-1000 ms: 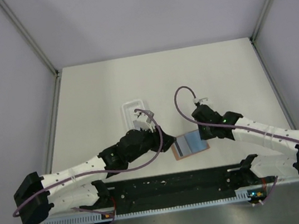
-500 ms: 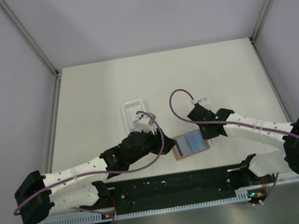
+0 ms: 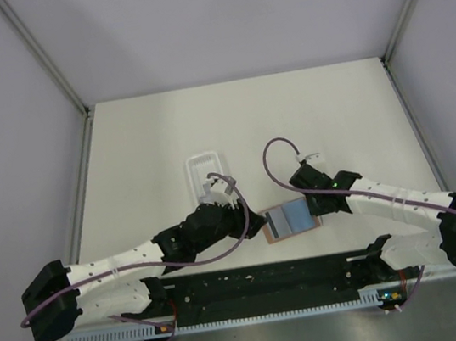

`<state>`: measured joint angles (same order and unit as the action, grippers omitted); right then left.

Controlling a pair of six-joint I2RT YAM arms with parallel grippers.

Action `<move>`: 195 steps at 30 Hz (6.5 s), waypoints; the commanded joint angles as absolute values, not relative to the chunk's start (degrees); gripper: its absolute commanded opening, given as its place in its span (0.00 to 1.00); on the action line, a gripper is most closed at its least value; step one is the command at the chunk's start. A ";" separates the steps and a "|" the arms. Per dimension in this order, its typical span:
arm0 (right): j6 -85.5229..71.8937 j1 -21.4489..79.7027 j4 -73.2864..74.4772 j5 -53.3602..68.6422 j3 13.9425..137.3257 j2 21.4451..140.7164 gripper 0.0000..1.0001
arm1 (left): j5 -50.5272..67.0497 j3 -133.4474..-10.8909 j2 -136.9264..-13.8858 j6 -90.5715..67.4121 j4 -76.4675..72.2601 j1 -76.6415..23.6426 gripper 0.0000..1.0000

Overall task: Put the credit cards into the card holder
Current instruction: Insert the credit card into the card holder.

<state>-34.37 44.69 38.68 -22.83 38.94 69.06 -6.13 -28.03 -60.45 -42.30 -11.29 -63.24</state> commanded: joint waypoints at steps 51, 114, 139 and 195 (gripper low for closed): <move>-45.09 48.08 29.18 -16.26 29.36 53.52 0.00 | -6.15 -46.05 -101.07 -43.50 -32.52 -68.38 0.00; -41.31 46.41 13.97 -1.04 25.05 55.37 0.00 | -10.81 -36.39 -94.57 -51.50 -18.90 -65.65 0.00; -41.57 46.49 20.65 -8.17 27.07 58.54 0.00 | -17.31 -23.12 -70.33 -55.46 -8.27 -65.74 0.00; -40.78 46.84 12.32 -3.35 29.36 55.19 0.00 | -15.20 -24.44 -78.84 -52.56 -14.86 -65.92 0.00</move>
<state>-39.22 46.72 22.44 -10.09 32.36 56.88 -13.61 -26.02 -82.06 -52.80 -17.67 -66.04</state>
